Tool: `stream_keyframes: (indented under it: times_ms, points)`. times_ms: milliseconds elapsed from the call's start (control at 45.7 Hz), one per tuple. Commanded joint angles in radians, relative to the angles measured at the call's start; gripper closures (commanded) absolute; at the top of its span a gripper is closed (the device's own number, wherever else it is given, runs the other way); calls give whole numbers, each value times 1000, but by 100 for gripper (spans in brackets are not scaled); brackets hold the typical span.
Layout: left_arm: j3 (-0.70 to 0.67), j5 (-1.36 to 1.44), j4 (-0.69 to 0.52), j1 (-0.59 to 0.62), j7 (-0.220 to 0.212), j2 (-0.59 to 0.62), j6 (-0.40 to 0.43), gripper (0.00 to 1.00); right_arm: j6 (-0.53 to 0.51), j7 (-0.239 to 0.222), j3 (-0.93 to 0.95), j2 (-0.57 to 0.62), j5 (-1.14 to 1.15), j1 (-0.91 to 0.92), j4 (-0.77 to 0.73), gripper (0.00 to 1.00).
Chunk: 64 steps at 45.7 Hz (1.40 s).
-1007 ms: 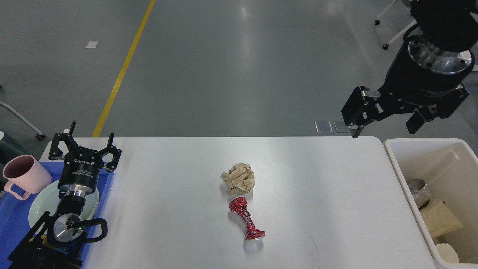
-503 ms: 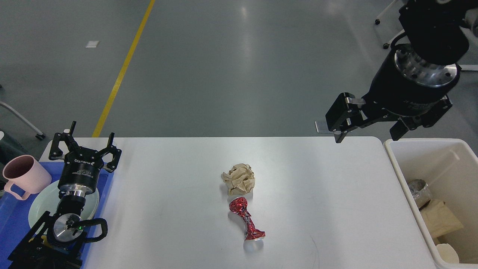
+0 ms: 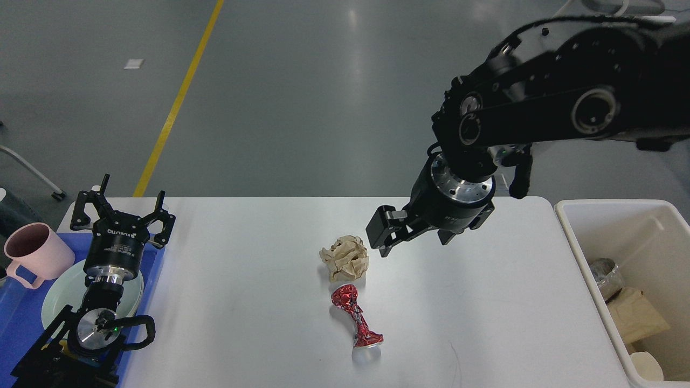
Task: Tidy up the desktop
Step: 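Raise the right gripper and move it toward the red goblet toy, then grasp the red goblet toy with the right gripper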
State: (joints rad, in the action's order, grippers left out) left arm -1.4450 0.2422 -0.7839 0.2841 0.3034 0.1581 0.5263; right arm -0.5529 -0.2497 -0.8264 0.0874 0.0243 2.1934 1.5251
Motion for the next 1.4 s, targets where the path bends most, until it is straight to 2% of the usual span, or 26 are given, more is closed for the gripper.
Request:
stream_keyframes:
  times_ms: [0, 175, 306, 635, 1029, 1291, 1379]
  points:
    - [0, 0, 0, 1, 0, 0, 0, 3, 106, 0, 61, -70, 141, -194, -56, 3]
    - [0, 0, 0, 1, -1, 0, 0, 3, 343, 0, 79, -149, 318, -395, -108, 3]
    - [0, 0, 0, 1, 0, 0, 0, 3, 421, 1, 70, -187, 332, -494, -161, 3]
    - [0, 0, 0, 1, 0, 0, 0, 3, 432, 0, 50, -290, 330, -739, -398, 3]
    - [0, 0, 0, 1, 0, 0, 0, 4, 435, 1, 55, -282, 345, -902, -559, 3]
    - [0, 0, 0, 1, 0, 0, 0, 3, 455, 1, 85, -281, 338, -920, -560, 10]
    - [0, 0, 0, 1, 0, 0, 0, 3, 456, 1, 85, -281, 338, -926, -560, 18]
